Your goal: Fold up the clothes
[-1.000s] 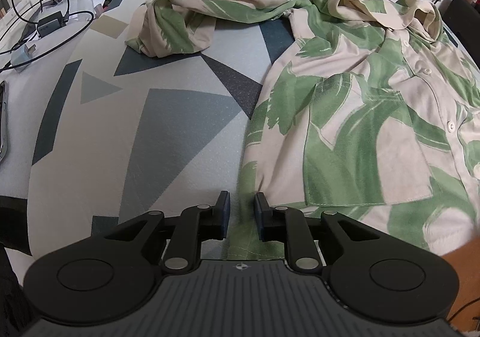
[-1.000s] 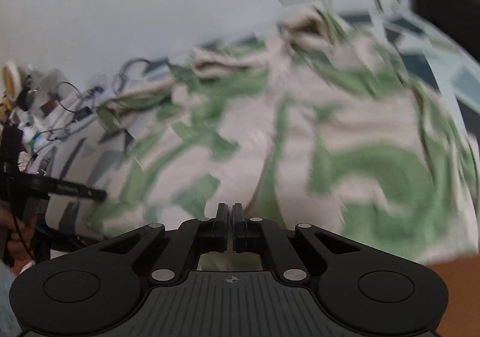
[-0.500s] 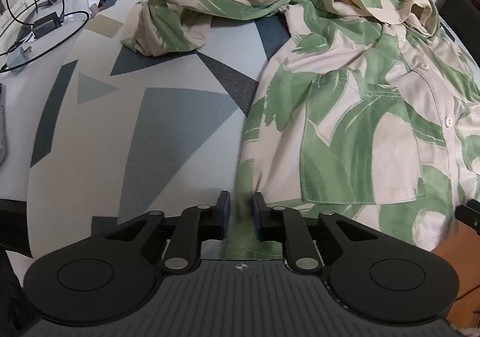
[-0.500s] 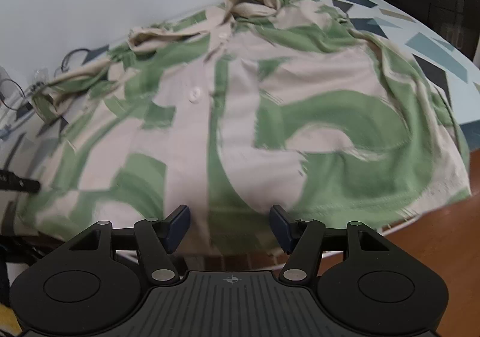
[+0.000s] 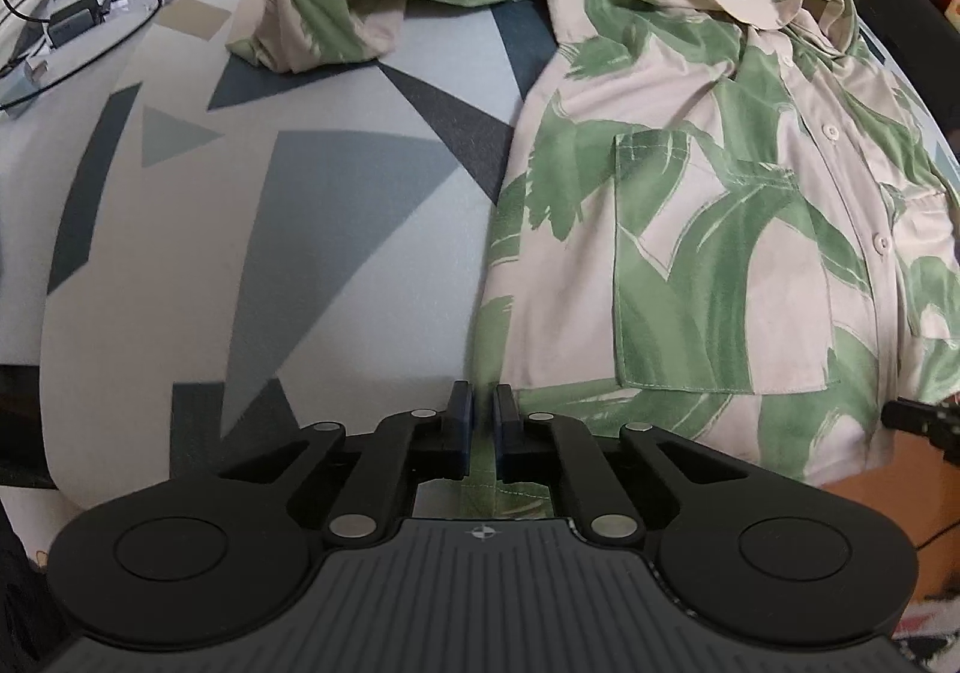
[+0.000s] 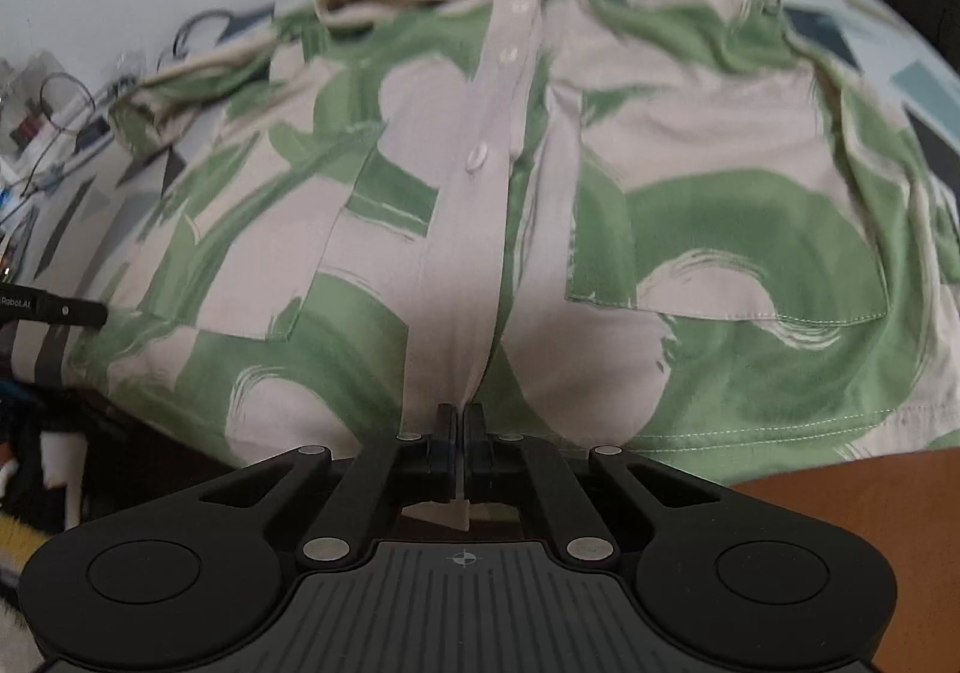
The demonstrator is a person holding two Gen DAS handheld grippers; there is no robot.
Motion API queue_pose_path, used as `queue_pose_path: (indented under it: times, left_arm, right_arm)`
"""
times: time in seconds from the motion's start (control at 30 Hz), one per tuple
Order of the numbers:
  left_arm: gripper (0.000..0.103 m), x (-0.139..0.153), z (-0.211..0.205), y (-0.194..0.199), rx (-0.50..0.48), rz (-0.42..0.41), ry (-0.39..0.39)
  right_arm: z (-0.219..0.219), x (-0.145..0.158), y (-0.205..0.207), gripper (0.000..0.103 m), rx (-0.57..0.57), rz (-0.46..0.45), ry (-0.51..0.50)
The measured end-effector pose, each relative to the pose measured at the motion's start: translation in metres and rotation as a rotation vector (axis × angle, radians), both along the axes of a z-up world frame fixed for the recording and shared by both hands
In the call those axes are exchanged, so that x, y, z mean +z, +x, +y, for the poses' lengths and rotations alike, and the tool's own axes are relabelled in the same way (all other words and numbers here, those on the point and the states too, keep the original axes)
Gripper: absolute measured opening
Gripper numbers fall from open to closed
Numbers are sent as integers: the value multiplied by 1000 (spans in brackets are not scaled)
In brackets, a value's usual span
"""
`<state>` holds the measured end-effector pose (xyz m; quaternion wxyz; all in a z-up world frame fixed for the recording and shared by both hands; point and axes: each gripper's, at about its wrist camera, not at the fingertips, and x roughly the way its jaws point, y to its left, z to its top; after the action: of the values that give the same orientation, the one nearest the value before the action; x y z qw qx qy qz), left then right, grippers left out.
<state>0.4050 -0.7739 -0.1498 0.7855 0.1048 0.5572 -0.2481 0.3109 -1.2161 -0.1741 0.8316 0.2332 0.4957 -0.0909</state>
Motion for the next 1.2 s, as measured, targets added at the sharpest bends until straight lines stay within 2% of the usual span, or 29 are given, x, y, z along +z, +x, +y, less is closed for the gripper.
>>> queue_pose_path:
  times: [0.03,0.1,0.13,0.2,0.23,0.27,0.3,0.37,0.43,0.53,0.63,0.67,0.73,0.8,0.9,1.03,1.13,1.17,1.2]
  left_arm:
    - [8,0,0,0,-1,9,0]
    - [9,2,2,3,2,43,-7]
    - [13,3,2,5,6,67,-12]
    - [19,13,5,10,6,89,-44]
    - [26,24,6,12,2,61,-74]
    - [35,39,5,14,-6,4,-96]
    - [41,54,3,16,-14,-52,-119]
    - [60,85,-2,22,-32,-166,-180]
    - [67,112,-8,29,-47,-269,-227]
    - [69,129,-27,48,-47,-391,-177]
    - [78,121,-41,69,-50,-433,-118]
    - [78,113,-43,80,-39,-402,-113]
    - [78,90,-44,101,15,-269,-173]
    - [78,65,-44,123,88,-140,-231]
    - [78,36,-52,148,224,-82,-250]
    - [78,8,-72,184,380,-47,-215]
    - [79,-1,-73,209,502,-58,-240]
    - [78,-1,-73,216,532,-75,-255]
    - [77,1,-74,223,555,-93,-251]
  right_arm:
    - [-4,1,2,5,-13,25,27]
    - [-17,11,8,31,-45,46,101]
    - [-23,16,11,34,-62,56,138]
    - [-36,45,19,38,-76,-28,147]
    - [-42,60,23,40,-82,-75,148]
    - [-49,75,27,47,-88,-123,149]
    - [-57,89,36,48,-97,-162,129]
    - [-75,118,54,48,-116,-239,80]
    - [-90,148,77,47,-119,-300,-21]
    - [-109,182,101,48,-90,-373,-198]
    - [-118,197,126,49,-45,-404,-363]
    - [-122,202,134,49,-30,-415,-418]
    - [-119,192,148,51,36,-410,-438]
    - [-102,163,169,56,136,-369,-456]
    - [-75,115,205,57,286,-313,-478]
    - [-49,64,260,57,405,-306,-449]
    - [-54,41,296,53,434,-283,-388]
    - [-59,39,305,49,448,-280,-367]
    - [-63,37,314,34,461,-277,-348]
